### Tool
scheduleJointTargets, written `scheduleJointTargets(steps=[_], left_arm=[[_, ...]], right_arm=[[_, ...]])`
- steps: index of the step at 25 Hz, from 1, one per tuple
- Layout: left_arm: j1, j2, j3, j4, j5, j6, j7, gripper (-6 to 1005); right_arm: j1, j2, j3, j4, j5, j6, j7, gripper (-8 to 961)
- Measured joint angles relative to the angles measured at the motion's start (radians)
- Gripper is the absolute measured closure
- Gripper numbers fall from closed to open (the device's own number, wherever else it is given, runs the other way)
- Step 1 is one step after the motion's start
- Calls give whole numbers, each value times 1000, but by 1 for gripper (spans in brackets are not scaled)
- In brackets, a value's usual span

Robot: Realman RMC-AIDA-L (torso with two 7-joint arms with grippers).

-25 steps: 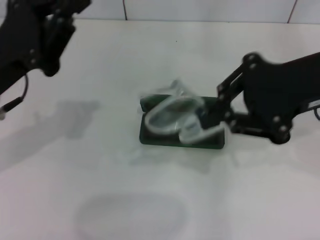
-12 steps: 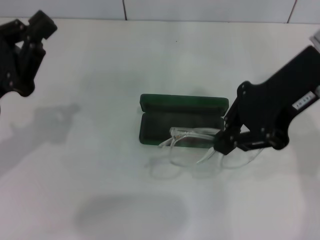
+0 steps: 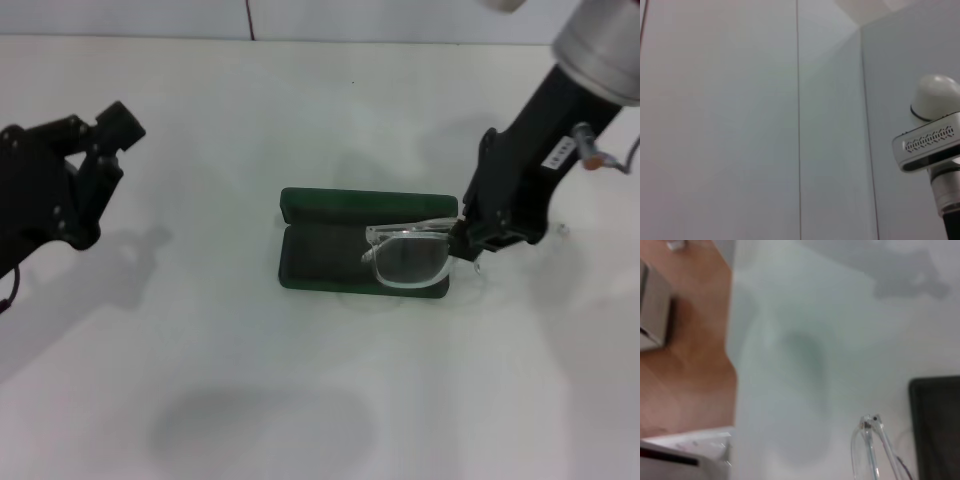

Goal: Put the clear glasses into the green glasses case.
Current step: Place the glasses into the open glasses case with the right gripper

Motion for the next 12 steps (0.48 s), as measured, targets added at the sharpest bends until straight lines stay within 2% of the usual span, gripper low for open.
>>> scheduleJointTargets(steps=[2,3,5,7,12], left_arm=[[8,0,-1,0,11,-7,1,944],[8,0,-1,0,11,-7,1,944],[20,-1,-2,-3,19,-21,4,944],[25,-4,-3,-7,32,-27,7,944],[39,-4,-8,-13,57,-44,8,944]], right_arm=[[4,1,-24,9,-7,22,-2,906],[9,2,-91,30,-13,86,-8,906],[9,3,-124,41,-13,124,-10,905],[11,8,-216,72,-9,213,-10,905],[-7,10,-353,92,12,349,30,905]])
